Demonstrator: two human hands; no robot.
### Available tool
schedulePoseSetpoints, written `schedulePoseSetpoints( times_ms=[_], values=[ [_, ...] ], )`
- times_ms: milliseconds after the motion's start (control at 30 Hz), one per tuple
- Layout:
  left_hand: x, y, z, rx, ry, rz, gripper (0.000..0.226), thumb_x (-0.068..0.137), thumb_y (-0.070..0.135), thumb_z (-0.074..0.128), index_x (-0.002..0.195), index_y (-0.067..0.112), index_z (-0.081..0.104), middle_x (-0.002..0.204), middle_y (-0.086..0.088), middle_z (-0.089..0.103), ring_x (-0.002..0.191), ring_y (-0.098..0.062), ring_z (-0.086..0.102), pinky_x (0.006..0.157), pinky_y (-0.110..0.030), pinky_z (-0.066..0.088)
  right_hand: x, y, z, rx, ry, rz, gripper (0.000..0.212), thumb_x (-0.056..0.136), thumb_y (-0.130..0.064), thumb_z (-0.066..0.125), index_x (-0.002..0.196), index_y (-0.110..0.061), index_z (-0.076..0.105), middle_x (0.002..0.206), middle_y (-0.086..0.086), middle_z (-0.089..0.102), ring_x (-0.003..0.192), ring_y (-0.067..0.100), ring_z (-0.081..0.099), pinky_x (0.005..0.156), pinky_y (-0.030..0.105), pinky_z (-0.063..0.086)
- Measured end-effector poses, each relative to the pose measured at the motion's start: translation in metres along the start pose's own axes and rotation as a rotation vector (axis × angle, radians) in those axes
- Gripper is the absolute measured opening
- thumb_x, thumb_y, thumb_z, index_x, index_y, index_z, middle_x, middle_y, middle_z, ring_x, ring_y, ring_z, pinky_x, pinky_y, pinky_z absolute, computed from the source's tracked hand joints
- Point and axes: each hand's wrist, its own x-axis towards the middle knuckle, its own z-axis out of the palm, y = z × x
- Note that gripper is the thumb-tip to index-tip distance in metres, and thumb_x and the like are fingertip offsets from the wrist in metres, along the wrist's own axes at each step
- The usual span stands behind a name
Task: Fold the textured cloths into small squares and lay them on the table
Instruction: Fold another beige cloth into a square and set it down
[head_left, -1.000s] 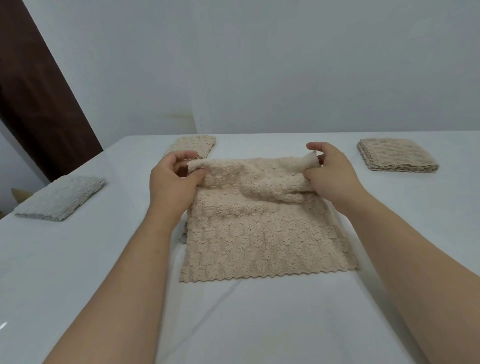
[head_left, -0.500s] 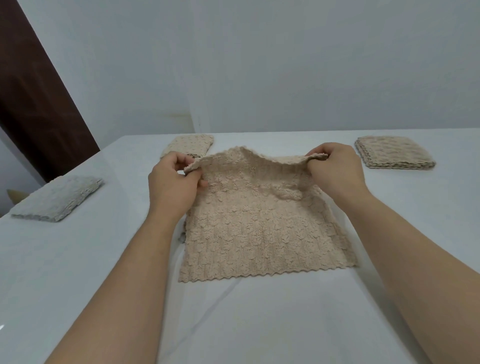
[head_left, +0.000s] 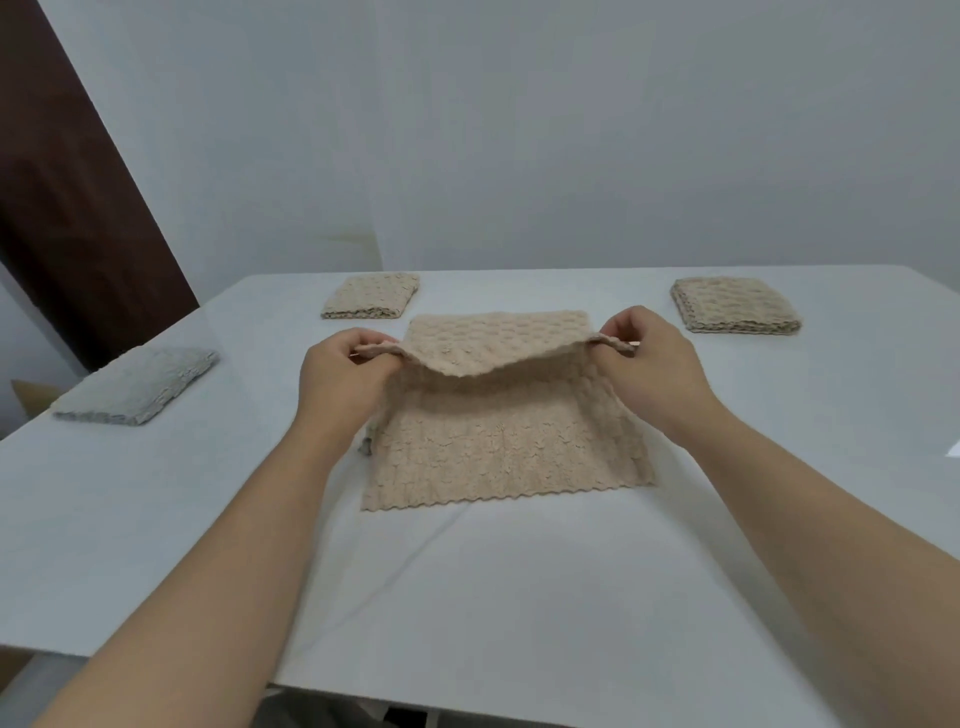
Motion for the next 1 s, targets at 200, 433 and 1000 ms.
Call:
schedulePoseSetpoints(
  times_ms=[200, 433, 1000],
  values=[
    [-0.044, -0.015, -0.020, 0.117, -0.096, 0.001, 0.013, 0.080, 0.004, 0.074, 0.075, 0.015, 0.070, 0.091, 0.008, 0.076, 0.079, -0.014, 0.065, 0.066, -0.023, 0.050, -0.038, 0.016, -0.017, -0.089, -0.107, -0.067, 0.006, 0.089, -0.021, 0.065, 0.091, -0.026, 0.061, 0.091, -0.006, 0.071, 0.076, 0.008, 0.063, 0.064, 0.018, 0.046],
    [-0.071, -0.032, -0.027, 0.309, -0.227, 0.150, 0.025, 0.073, -0.006, 0.067, 0.071, 0.019, 0.065, 0.096, 0.015, 0.072, 0.094, 0.003, 0.064, 0.074, -0.026, 0.048, -0.063, 0.046, -0.022, -0.169, -0.163, -0.220, 0.026, 0.078, -0.003, 0.065, 0.085, -0.025, 0.055, 0.109, -0.011, 0.067, 0.095, -0.011, 0.055, 0.080, 0.010, 0.039],
    [-0.086, -0.047, -0.025, 0.517, -0.276, 0.442, 0.026, 0.070, -0.002, 0.070, 0.071, 0.020, 0.057, 0.102, 0.011, 0.061, 0.097, -0.006, 0.059, 0.069, -0.007, 0.039, -0.067, 0.054, -0.019, -0.323, -0.190, -0.349, 0.018, 0.077, -0.008, 0.066, 0.080, -0.022, 0.055, 0.111, -0.006, 0.062, 0.104, 0.013, 0.058, 0.088, 0.029, 0.044]
  ],
)
